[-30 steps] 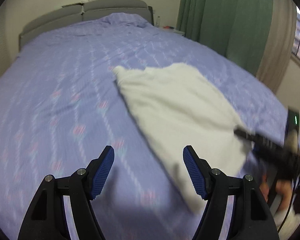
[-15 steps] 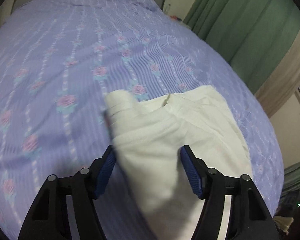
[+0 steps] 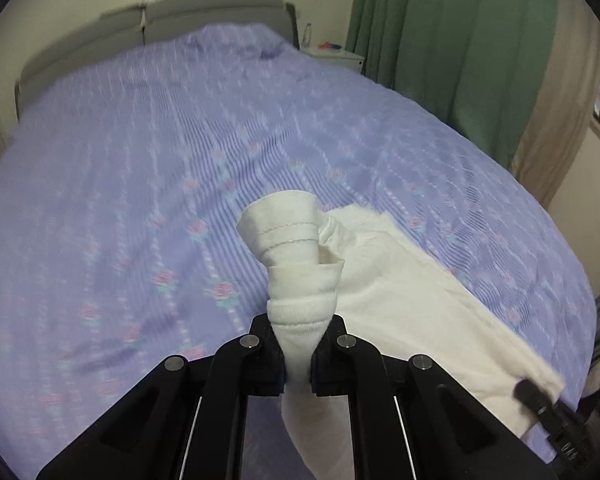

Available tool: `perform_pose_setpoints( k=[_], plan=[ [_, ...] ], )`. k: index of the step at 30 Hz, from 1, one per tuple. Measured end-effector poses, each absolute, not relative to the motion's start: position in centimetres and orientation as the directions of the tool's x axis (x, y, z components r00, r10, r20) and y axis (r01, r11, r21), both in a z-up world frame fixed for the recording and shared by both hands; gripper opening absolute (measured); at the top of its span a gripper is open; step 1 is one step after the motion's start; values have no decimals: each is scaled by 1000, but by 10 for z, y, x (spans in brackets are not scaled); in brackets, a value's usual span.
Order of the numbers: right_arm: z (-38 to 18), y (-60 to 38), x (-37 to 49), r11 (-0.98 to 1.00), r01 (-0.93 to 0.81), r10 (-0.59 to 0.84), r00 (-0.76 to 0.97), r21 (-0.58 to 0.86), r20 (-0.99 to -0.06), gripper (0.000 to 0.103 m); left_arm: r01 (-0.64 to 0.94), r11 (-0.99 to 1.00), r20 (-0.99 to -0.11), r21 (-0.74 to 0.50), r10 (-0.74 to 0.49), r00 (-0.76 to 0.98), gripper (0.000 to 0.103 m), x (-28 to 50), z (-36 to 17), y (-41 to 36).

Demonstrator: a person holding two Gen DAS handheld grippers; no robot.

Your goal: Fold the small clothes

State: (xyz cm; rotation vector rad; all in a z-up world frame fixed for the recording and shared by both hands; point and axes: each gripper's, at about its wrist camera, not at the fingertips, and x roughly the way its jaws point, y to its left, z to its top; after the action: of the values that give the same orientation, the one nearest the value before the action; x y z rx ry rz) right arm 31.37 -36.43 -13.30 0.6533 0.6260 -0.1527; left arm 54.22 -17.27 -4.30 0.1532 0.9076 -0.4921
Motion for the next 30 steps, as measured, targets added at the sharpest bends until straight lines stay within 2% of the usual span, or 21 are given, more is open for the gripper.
perform_pose_setpoints(
  k=[7, 13, 18, 30],
  plan=[
    [-63, -325, 265, 831, 191, 130, 846, 522, -516, 17, 441, 896, -745, -51, -328, 580, 10, 475, 33, -121],
    [-16, -275, 216, 852, 49, 223, 867, 521, -445, 17, 385, 920, -692, 74, -230, 684, 10, 397, 93, -65],
    [23, -216, 193, 886, -98, 301, 866, 454, -399, 17, 289, 952, -634, 103, -161, 756, 10, 338, 134, 7],
    [99, -32, 194, 854, -390, 502, 790, 344, -353, 17, 106, 985, -599, 134, -5, 801, 10, 297, 196, 207]
  ],
)
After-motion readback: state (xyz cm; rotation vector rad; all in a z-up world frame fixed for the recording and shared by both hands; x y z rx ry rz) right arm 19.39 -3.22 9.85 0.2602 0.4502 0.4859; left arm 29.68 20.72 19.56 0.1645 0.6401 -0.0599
